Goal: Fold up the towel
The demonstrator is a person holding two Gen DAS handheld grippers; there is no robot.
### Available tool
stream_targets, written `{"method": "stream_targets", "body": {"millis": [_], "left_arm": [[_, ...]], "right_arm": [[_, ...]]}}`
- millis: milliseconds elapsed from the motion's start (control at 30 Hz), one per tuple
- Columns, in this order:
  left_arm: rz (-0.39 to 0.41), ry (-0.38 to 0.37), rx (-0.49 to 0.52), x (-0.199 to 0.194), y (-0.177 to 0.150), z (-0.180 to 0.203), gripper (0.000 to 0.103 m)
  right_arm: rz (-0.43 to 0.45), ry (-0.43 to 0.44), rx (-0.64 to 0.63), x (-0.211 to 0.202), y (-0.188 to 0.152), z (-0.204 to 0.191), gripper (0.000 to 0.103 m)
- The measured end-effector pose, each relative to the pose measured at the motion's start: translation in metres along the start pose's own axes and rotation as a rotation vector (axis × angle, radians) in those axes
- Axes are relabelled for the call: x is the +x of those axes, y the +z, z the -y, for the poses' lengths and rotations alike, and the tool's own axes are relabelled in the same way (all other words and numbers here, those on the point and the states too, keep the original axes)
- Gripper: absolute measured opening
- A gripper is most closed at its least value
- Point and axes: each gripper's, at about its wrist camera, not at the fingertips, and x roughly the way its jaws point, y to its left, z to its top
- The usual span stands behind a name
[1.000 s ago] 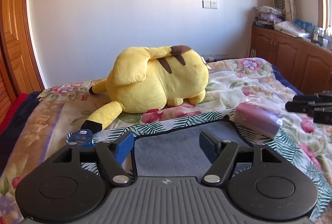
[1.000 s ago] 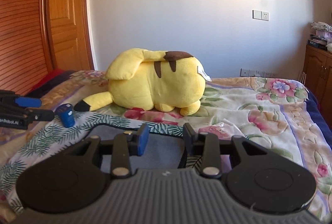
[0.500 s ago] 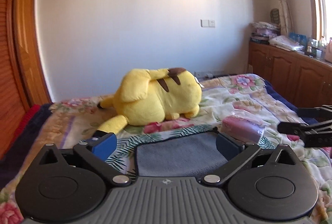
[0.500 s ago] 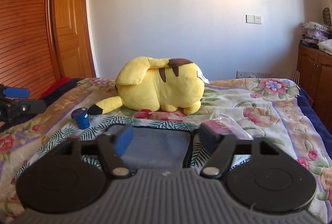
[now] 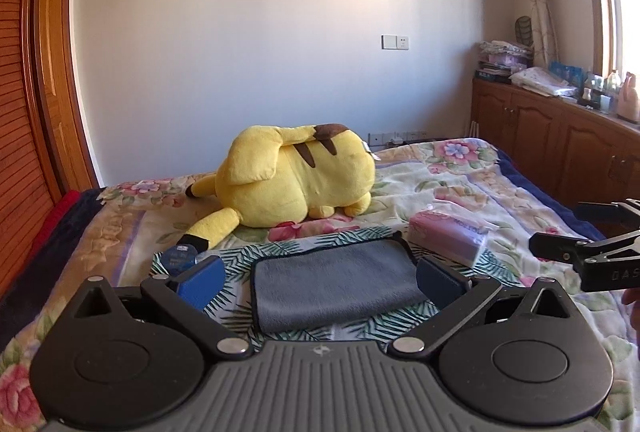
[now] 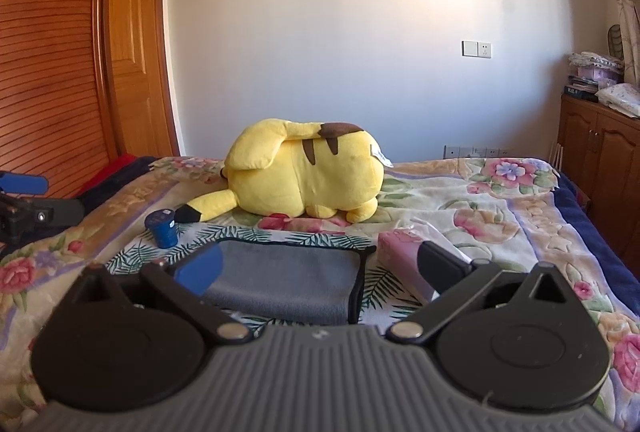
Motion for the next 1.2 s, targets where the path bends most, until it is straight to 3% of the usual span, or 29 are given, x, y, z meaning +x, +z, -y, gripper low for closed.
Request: {"method": "stream_targets", "body": {"millis": [200,467,1200], "left_arm": [[0.008,0.005,-0.027,-0.021,-0.013,0.005,0.087],[0.004,0.066,-0.049,-0.038,-0.031,0.005,0.087],[-0.077,0.028,-0.037,-0.042,-0.099,0.026,0.087]], "right_arm": [[0.006,-0.002,0.007,-0.017,-0.008,-0.006,0.103],[0.001,-0.003,0.013,-0.031,-0.023,-0.019,0.103],[-0.061,-0.001,0.010,-0.047,-0.071,-0.038,0.103]]}}
